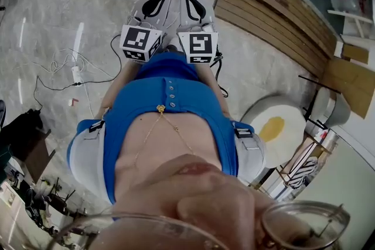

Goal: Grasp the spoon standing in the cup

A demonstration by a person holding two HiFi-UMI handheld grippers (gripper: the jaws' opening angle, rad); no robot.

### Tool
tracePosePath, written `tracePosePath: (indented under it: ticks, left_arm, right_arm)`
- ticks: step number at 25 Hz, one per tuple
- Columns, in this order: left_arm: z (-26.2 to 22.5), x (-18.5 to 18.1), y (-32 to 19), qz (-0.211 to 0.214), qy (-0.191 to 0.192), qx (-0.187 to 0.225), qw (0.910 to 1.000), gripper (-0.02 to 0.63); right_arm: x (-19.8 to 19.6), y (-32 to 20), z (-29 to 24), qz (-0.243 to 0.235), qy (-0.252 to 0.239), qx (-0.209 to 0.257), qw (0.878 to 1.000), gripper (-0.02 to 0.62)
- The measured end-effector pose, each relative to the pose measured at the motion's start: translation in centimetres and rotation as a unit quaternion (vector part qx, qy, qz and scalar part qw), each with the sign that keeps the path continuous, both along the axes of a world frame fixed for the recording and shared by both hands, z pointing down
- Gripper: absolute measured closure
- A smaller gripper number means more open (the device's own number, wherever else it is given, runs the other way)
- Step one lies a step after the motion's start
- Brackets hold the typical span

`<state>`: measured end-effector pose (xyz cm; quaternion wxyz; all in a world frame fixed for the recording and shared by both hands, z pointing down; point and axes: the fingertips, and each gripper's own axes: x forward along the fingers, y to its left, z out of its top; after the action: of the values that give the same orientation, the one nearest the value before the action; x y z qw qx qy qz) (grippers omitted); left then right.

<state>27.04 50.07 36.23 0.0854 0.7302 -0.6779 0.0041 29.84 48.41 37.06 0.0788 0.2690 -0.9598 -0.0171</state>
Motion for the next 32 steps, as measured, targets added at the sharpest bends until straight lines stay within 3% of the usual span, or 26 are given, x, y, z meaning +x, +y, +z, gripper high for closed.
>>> tracePosePath:
  ticks: [12,32]
  left_arm:
    - [0.6,-2.3,-2.7,0.010,0.013,0.000,0.9999,0.606]
    - [0.9,-13.0,-11.2,0.057,0.024,0.004,0.9981,0.606]
  right_arm:
    - [-2.8,-2.4,0.5,0.003,0.000,-0.008,1.000,0.594]
    - [-14.3,-10.7,0.8,0.033,0.011,-0.001,0.999,0.594]
